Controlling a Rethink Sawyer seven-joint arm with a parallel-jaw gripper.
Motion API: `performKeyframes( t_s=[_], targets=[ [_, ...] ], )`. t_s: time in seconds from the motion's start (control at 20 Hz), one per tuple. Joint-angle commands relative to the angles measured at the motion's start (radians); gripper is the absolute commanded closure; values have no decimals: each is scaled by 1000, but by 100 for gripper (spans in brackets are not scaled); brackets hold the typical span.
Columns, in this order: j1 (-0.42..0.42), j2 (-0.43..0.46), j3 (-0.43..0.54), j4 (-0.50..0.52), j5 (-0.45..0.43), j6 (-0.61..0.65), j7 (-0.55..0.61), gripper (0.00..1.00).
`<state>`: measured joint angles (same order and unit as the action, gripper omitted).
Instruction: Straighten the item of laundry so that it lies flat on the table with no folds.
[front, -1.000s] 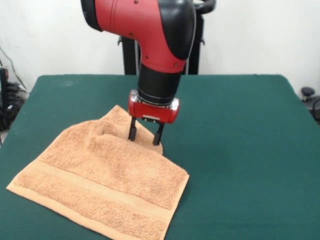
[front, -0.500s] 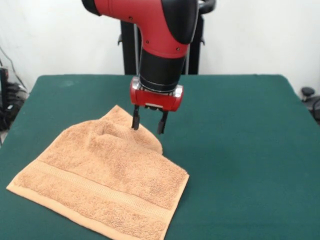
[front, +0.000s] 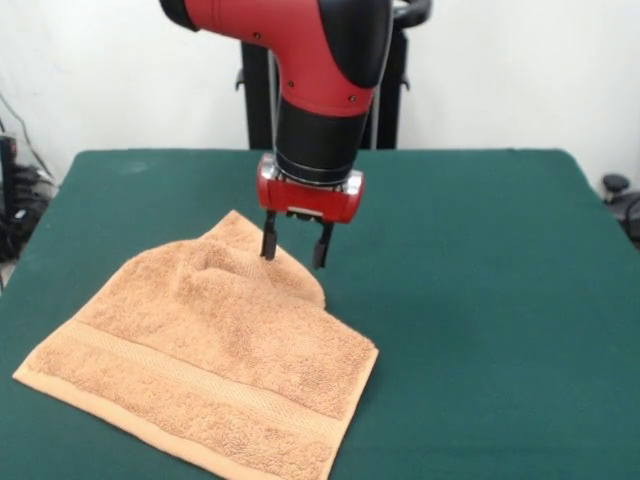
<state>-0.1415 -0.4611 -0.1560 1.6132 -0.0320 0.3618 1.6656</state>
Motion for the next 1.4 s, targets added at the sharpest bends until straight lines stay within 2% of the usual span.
performKeyframes(
  t_s=[0.05,0.45,0.85,1.4],
  targets=[
    [23,153,113,-1,11,-60,157,0],
    [21,235,109,-58,7,-80,140,0],
    [72,287,51,-102,30,-125,200,0],
    [86,309,37,-118,55,-138,217,0]
  ],
)
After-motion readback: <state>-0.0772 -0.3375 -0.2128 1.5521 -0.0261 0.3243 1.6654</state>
